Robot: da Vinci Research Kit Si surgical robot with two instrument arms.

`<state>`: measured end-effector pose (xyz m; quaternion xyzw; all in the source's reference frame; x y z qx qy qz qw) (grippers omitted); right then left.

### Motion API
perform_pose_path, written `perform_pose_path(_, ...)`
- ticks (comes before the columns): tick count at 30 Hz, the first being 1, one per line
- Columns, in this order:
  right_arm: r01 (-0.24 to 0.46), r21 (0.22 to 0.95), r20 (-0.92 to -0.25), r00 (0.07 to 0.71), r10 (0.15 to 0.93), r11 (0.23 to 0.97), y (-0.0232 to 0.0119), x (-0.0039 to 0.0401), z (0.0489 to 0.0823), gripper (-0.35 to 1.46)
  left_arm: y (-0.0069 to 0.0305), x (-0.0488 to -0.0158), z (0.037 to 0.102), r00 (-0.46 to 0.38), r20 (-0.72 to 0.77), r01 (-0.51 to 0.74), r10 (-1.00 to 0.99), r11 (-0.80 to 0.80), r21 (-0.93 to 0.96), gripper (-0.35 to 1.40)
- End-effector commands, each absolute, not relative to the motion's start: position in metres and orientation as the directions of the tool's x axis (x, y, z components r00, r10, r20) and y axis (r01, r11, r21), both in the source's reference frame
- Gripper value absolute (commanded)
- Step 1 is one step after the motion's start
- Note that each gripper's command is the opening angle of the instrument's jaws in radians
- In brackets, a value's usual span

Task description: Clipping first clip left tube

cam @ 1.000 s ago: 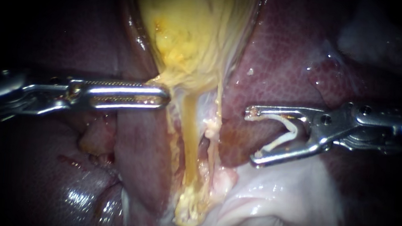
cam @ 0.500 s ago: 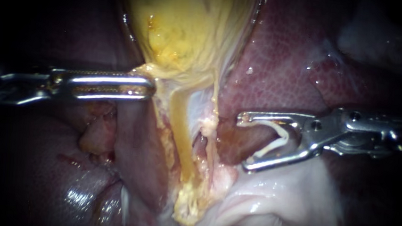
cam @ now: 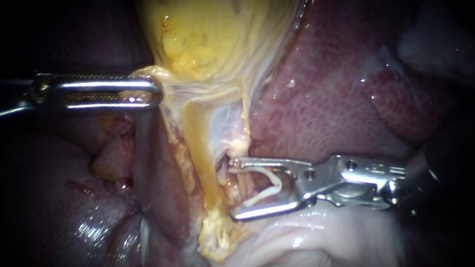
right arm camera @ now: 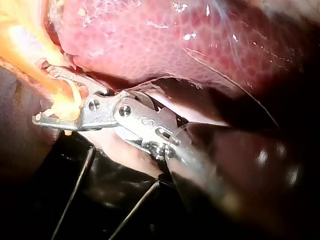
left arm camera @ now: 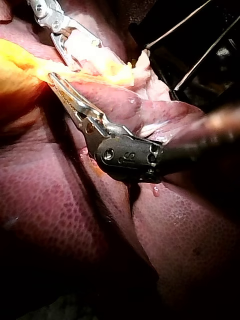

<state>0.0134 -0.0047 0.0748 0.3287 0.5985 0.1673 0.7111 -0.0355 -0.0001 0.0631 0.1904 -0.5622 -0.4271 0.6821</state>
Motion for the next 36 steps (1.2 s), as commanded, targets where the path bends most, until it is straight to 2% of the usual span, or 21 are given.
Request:
perform_pose_path(1, 0.155, 0.668, -0.74, 0.235, 0.63, 0.728, -0.0048, 0.0136, 0.0753, 0.6, -0.0001, -0.0355, 0.0629, 0.003, 0.605, 0.369, -0.796, 0.563, 0.739, -0.35)
perform_pose_path(10, 0.174, 0.689, -0.723, 0.244, 0.647, 0.704, -0.0061, 0.0164, 0.0776, 0.6, -0.0003, -0.0357, 0.0625, 0.002, 0.605, 0.372, -0.796, 0.562, 0.738, -0.35)
perform_pose_path(16, 0.206, 0.705, -0.708, 0.249, 0.66, 0.679, -0.0066, 0.0172, 0.077, 0.6, -0.0003, -0.0357, 0.0627, 0.002, 0.605, 0.372, -0.796, 0.562, 0.738, -0.35)
perform_pose_path(28, 0.337, 0.735, -0.672, 0.244, 0.7, 0.588, -0.0082, 0.0175, 0.0745, 0.58, 0.0004, -0.0353, 0.0648, 0.003, 0.607, 0.372, -0.794, 0.565, 0.737, -0.35)
perform_pose_path(36, 0.357, 0.74, -0.664, 0.257, 0.702, 0.57, -0.0093, 0.0189, 0.0749, 0.58, 0.0008, -0.0361, 0.0655, 0.002, 0.608, 0.374, -0.794, 0.564, 0.736, -0.35)
